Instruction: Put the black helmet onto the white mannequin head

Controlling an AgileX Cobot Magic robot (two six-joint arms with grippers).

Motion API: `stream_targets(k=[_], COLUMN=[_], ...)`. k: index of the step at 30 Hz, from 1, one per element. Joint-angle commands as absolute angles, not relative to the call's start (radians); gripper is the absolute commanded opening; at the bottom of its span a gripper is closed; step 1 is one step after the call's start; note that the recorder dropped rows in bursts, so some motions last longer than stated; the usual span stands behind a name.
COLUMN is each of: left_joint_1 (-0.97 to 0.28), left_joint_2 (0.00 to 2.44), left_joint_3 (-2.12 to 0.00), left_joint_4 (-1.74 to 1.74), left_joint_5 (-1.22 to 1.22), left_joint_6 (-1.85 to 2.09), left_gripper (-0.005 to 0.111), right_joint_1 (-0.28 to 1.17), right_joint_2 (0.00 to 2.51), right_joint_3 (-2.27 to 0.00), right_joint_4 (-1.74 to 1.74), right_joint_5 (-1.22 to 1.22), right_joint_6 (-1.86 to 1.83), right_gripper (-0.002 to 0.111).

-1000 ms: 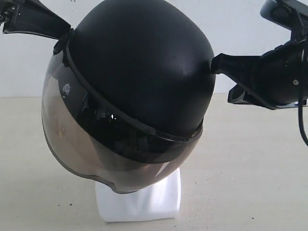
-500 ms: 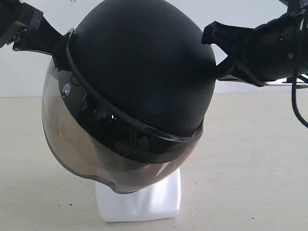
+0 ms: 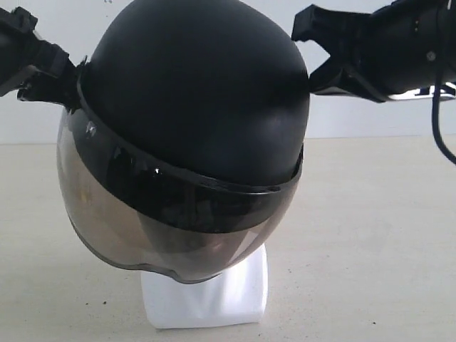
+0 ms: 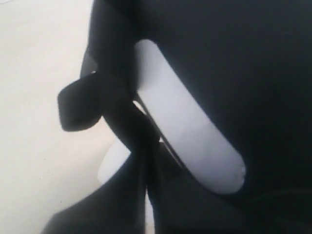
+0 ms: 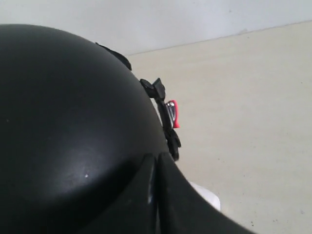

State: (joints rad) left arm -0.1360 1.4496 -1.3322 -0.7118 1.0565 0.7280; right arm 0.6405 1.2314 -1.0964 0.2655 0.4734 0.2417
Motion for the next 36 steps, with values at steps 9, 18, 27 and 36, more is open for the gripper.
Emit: stream_targets(k=[9,18,27,36], left_joint_1=[-0.14,-0.14,-0.14,-0.138], left_joint_2=[1.45,1.444,1.437,1.374], left_joint_3=[-1.3,-1.217,-1.181,-1.181], left_joint_4=[-0.696,-0.564,-0.552,-0.504], left_joint_5=[1.081,1.018,1.036,1.017], left_joint_6=[0.697,0.63,0.626,0.614], left_gripper=[0.004,0.004,0.004,0.004], right_joint_1=[0.686,0.686,0.686,0.686], right_joint_2=[1.231,1.231,1.231,1.231], right_joint_3=[-1.164,-1.166,-1.225,-1.225], right_joint_4=[0.339,0.404,0.409,0.392], right_joint_5=[0.462,0.458,0.487,0.505], right_joint_6=[0.196,0.128,0.101,0.091], right_gripper=[0.0,0.0,0.0,0.0])
